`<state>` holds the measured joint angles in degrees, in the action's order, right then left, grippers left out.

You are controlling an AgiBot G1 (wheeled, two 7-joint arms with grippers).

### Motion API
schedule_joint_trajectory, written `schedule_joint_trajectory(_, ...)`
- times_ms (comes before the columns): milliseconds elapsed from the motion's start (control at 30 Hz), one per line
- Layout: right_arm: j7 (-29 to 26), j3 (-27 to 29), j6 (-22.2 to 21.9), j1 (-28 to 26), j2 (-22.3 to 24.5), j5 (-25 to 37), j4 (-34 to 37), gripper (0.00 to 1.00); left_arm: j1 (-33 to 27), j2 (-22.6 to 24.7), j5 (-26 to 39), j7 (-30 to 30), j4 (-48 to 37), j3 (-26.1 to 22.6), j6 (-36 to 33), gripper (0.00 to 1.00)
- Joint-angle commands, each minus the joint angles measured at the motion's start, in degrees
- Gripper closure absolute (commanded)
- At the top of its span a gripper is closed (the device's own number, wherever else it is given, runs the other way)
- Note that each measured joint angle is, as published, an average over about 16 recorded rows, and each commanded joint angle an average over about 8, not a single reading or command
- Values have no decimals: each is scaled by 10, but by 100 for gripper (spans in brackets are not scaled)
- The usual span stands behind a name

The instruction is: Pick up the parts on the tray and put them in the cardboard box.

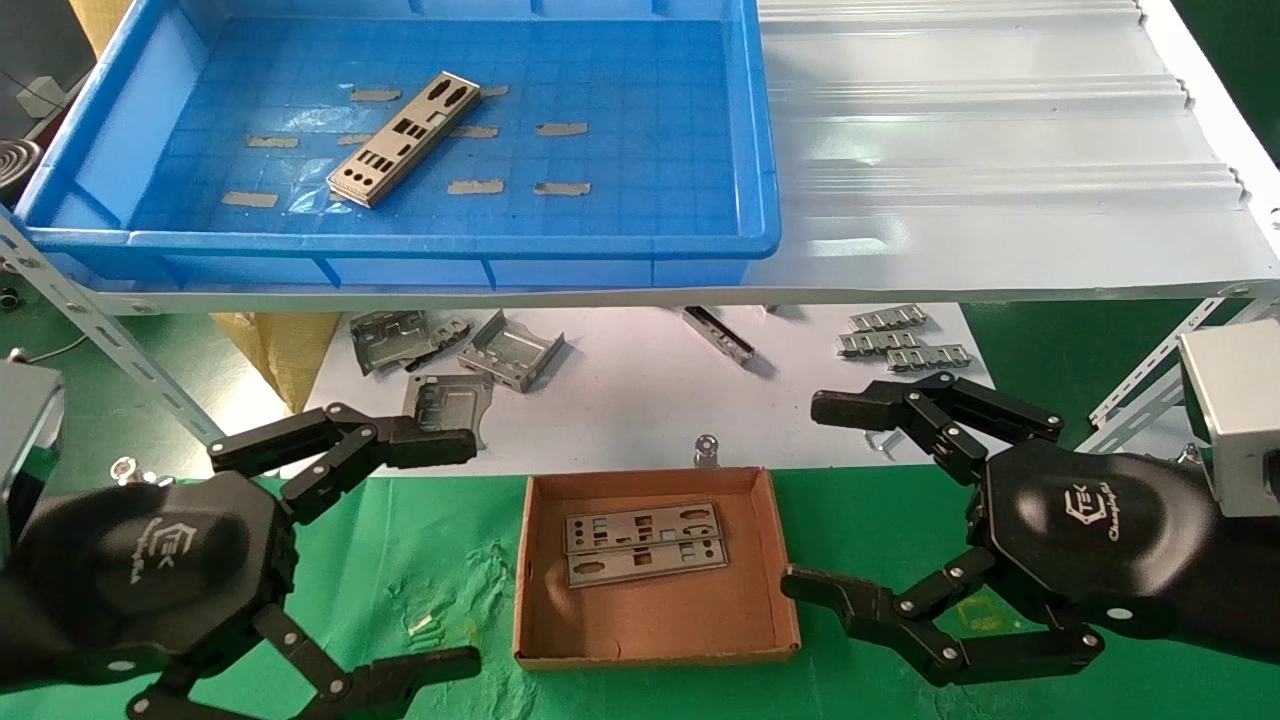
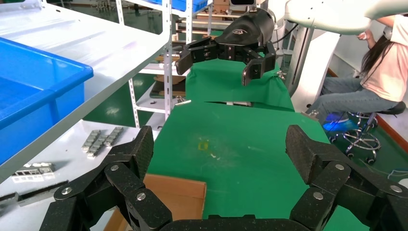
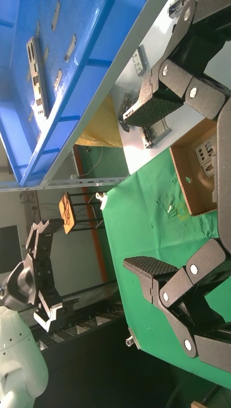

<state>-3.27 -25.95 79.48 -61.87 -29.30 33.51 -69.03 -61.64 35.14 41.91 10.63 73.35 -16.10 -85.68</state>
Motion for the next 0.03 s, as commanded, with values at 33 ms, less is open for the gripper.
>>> schedule_joint_trajectory(33, 0, 0, 0, 0, 0, 0, 0, 0, 0, 0, 0, 0, 0, 0, 0, 0)
